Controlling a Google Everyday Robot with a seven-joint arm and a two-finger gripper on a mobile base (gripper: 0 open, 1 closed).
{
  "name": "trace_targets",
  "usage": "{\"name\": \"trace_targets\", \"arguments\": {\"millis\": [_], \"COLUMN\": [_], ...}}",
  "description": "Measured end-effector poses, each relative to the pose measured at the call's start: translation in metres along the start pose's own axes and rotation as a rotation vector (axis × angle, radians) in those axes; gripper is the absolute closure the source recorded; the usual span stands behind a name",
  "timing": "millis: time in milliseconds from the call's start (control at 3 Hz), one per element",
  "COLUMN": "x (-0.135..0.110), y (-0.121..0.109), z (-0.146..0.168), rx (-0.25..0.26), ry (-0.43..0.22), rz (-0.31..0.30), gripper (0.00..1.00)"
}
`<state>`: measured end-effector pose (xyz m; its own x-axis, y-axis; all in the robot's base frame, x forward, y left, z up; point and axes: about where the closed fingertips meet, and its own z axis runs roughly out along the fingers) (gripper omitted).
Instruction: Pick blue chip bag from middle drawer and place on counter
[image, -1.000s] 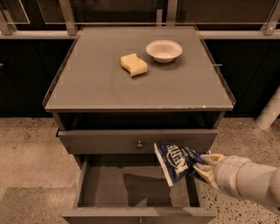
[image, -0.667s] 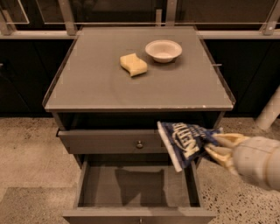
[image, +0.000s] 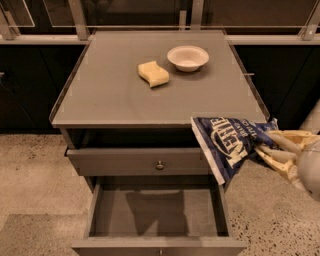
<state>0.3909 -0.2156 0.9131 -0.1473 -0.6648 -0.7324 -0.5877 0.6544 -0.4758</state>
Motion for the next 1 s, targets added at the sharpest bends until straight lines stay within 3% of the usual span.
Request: {"name": "trace_targets", "arguments": {"millis": [333,667,1000], "x": [0.004,0.017,0.018], "y": [0.006,-0.024,-0.065], "z": [0.006,0.022,0.057], "rx": [-0.021,0.001,0.004], "ry": [0.014,0.030,0.040], "rz": [0.016,0.037,0.011], "gripper": [1.00,1.00,1.00]}}
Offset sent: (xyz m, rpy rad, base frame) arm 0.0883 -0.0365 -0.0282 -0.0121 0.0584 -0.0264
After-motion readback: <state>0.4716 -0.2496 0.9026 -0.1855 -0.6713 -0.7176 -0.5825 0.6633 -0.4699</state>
